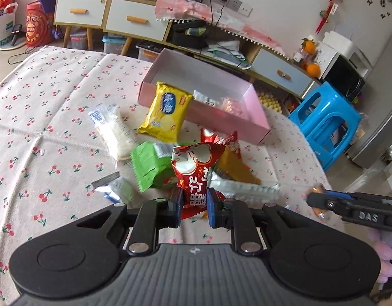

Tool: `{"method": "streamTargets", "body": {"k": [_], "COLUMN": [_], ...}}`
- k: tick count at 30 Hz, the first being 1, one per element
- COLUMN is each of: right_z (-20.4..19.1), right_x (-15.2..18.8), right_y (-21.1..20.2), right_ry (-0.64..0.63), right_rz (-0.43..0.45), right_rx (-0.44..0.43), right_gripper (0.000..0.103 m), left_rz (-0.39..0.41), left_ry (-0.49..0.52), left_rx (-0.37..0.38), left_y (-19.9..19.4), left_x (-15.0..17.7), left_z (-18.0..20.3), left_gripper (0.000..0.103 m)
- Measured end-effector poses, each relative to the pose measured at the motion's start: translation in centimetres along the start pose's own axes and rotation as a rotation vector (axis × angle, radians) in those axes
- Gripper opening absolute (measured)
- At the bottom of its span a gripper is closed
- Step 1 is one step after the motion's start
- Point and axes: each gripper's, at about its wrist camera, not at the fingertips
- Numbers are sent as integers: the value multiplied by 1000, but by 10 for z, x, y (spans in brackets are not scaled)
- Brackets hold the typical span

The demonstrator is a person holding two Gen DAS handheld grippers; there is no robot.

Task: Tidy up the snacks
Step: 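Carry both packets into the pink box and open both tools to release them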

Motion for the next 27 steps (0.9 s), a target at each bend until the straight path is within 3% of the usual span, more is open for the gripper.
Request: {"method": "streamTargets", "body": {"k": [11, 16, 21, 27], "right_z": [-3, 10, 29, 51], "right_x": [-56, -70, -83, -113], "right_y": [26, 33, 44, 77], "right_ry": [175, 337, 509, 541], "right_rz": [6, 10, -6, 27], "right_rx": [-5, -57, -97, -76], "right_gripper": [35, 35, 35, 35], "left_rz": [-4, -13, -23, -16], "left_ry": [-48, -51, -3, 48], "left_rx": [9, 2, -22, -42], "left_y": [9, 20, 37, 76], "left_x": [-35, -58, -86, -115], "left_z": [15, 19, 24, 32], "left_gripper": [17, 17, 17, 17]}}
Point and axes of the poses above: each gripper's, at about its wrist camera, not at the fingertips, and y roughly the way its jaws point, z to its right, x to its underside, and after that the axes turned 6 degrees about -y, right-handed
